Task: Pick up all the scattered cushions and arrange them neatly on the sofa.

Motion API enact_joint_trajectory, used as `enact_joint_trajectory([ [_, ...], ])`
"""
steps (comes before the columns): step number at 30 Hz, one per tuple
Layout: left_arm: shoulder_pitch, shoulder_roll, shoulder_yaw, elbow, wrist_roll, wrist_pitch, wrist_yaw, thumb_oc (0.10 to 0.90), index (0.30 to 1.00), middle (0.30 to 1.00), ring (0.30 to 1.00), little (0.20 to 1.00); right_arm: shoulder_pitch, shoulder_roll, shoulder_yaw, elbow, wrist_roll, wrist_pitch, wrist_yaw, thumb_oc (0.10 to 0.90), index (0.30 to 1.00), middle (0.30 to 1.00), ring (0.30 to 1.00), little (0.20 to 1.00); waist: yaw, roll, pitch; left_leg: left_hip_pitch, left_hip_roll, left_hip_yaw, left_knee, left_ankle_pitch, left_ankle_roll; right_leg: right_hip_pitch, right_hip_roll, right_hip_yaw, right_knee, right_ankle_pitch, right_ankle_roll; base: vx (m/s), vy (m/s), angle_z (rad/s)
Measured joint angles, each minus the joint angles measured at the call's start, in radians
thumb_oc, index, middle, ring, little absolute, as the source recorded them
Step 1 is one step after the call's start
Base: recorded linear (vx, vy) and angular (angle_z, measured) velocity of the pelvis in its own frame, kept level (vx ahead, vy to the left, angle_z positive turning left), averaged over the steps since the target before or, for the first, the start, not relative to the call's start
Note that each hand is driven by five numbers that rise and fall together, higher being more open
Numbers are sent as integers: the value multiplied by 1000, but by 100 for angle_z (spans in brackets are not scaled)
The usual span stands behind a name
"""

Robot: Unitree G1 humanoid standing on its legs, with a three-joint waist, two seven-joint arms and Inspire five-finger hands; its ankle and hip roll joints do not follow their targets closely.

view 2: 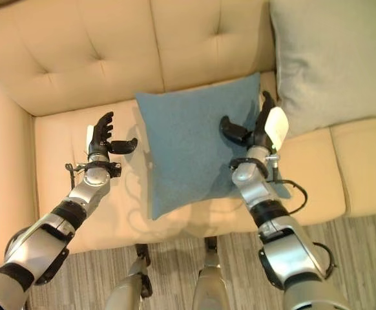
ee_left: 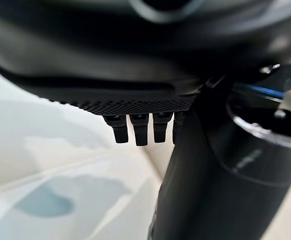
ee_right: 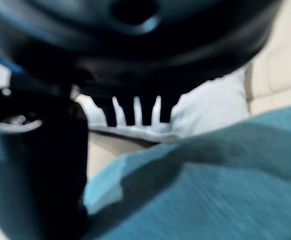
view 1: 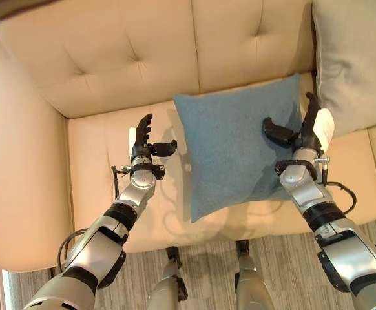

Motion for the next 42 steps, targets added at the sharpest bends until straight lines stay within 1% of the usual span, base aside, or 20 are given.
enact_joint_trajectory([
  [1, -3, -23, -2, 2, -3, -5, 2, 800, 900, 900, 900, 900, -13, 0, 5, 3, -15, -7, -16, 800, 900, 900, 900, 900, -5, 17, 14, -6, 7, -4, 0, 7, 8, -57, 9, 2, 41, -26, 5, -13, -15, -29],
  [2, -7, -22, -2, 7, -9, -7, 3, 800, 900, 900, 900, 900, -19, 2, 7, 9, -20, -11, -23, 800, 900, 900, 900, 900, -6, 22, 16, -9, 5, -2, 0, 7, 8, -56, 19, 15, -28, -31, 0, -19, -10, 12],
  [3, -30, -55, 0, 44, -39, -8, 1, 800, 900, 900, 900, 900, -24, 9, 10, 21, -23, -17, -31, 800, 900, 900, 900, 900, -26, 7, 13, -19, -28, -4, 0, 5, 5, -17, 16, 39, -228, 82, -29, -17, -18, 46],
  [4, -46, -79, 15, 64, -62, -13, -5, 800, 900, 900, 900, 900, -35, 21, 16, 32, -22, -19, -34, 800, 900, 900, 900, 900, -39, 0, 18, -22, -42, -6, 0, -5, -7, -25, 7, 33, -221, 155, -65, -17, -18, 23],
  [5, -58, -75, 33, 79, -97, -24, -9, 800, 900, 900, 900, 900, -65, 57, 22, 34, -13, -21, -38, 800, 900, 900, 900, 900, -32, 1, 24, -56, -26, 16, 27, -15, -21, -56, 30, 49, -221, 182, -69, -4, -26, -7],
  [6, -64, -73, 40, 87, -109, -27, -7, 800, 900, 900, 900, 900, -73, 70, 28, 32, -11, -22, -40, 800, 900, 900, 900, 900, -36, -1, 26, -64, -24, 20, 33, -15, -22, -62, 33, 51, -221, 182, -70, 5, -23, -36],
  [7, -73, -70, 49, 112, -120, -25, -7, 800, 900, 900, 900, 900, -86, 90, 56, 31, -9, -25, -37, 580, 571, 571, 571, 571, -45, -1, 26, -68, -11, 29, 28, -13, -26, -73, 47, 52, -221, 182, -71, 94, -29, -14],
  [8, -72, -68, 48, 115, -126, -25, -7, 800, 900, 900, 900, 900, -88, 100, 75, 33, -8, -30, -34, 471, 406, 406, 406, 406, -49, -1, 26, -68, -3, 30, 26, -17, -31, -76, 56, 52, -221, 184, -73, 4, -36, -12],
  [9, -72, -69, 46, 116, -130, -25, -8, 800, 900, 900, 900, 900, -87, 101, 90, 34, -5, -32, -22, 400, 300, 300, 300, 300, -50, -1, 26, -64, 0, 32, 20, -17, -31, -76, 60, 52, -221, 186, -75, 97, -37, -12],
  [12, -73, -82, 34, 116, -140, -24, -8, 800, 900, 900, 900, 900, -85, 94, 114, 33, 18, -32, 17, 400, 300, 300, 300, 300, -54, -1, 25, -49, 10, 46, -2, -43, -65, -76, 77, 53, -221, 183, -80, -11, -49, -4],
  [17, -55, -111, 26, 93, -156, -16, -15, 800, 900, 900, 900, 900, -23, 85, 101, -7, 31, -47, 48, 400, 300, 300, 300, 300, -60, -35, 9, -45, -9, 53, -2, -46, -68, -74, 59, 61, -219, 192, -73, 14, -17, 3],
  [19, -54, -110, 22, 90, -156, -14, -18, 400, 300, 300, 300, 300, -2, 83, 79, -27, 38, -59, 60, 400, 300, 300, 300, 300, -64, -42, 6, -39, -10, 53, -2, -44, -66, -68, 59, 62, -219, 195, -73, -40, -24, 0],
  [25, 27, -130, 23, -67, -174, -14, -35, 400, 300, 300, 300, 300, 167, 42, 10, -126, 132, -72, 157, 400, 300, 300, 300, 300, -79, -49, 8, 35, -7, 54, -2, -49, -59, 3, 60, 61, -219, 189, -68, 39, -24, -3],
  [28, 75, -132, 26, -148, -173, -15, -35, 400, 300, 300, 300, 300, 270, 28, -41, -182, 141, -71, 192, 400, 300, 300, 300, 300, -80, -51, 9, 92, -6, 54, -3, -58, -48, 61, 61, 59, -219, 178, -68, 112, -20, 0],
  [31, 118, -128, 26, -203, -171, -16, -35, 400, 300, 300, 300, 300, 356, 22, -63, -205, 141, -71, 215, 400, 300, 300, 300, 300, -81, -51, 10, 153, -4, 54, -7, -67, -52, 123, 63, 58, -220, 167, -66, 94, -12, 0],
  [33, 185, -93, 26, -321, -144, -12, -37, 400, 300, 300, 300, 300, 429, 19, -84, -239, 141, -67, 249, 400, 300, 300, 300, 300, -77, -51, 9, 203, 3, 50, -8, -81, -49, 176, 62, 52, -220, 148, -59, 141, -35, 6],
  [35, 252, -59, 26, -416, -115, -13, -54, 400, 300, 300, 300, 300, 492, 29, -110, -301, 140, -68, 263, 400, 300, 300, 300, 300, -77, -50, 9, 234, 4, 42, -8, -82, -48, 213, 65, 48, -220, 142, -62, 72, -29, 11],
  [37, 276, -19, 33, -452, -95, -12, -75, 400, 300, 300, 300, 300, 525, 43, -129, -339, 140, -70, 265, 400, 300, 300, 300, 300, -70, -49, 7, 264, 7, 27, -8, -86, -46, 251, 65, 37, -220, 134, -62, 56, -26, 18],
  [38, 292, -18, 42, -485, -82, -10, -77, 400, 300, 300, 300, 300, 536, 47, -137, -361, 140, -70, 266, 400, 300, 300, 300, 300, -70, -48, 6, 270, 7, 18, -8, -86, -46, 262, 64, 25, -220, 136, -66, 63, -22, 24],
  [42, 358, 21, 92, -581, -25, -10, -100, 400, 300, 300, 300, 300, 558, 71, -172, -419, 140, -71, 285, 400, 300, 300, 300, 300, -36, -47, 6, 301, 9, -9, -8, -86, -46, 313, 63, -7, -220, 129, -70, 73, 4, 21],
])
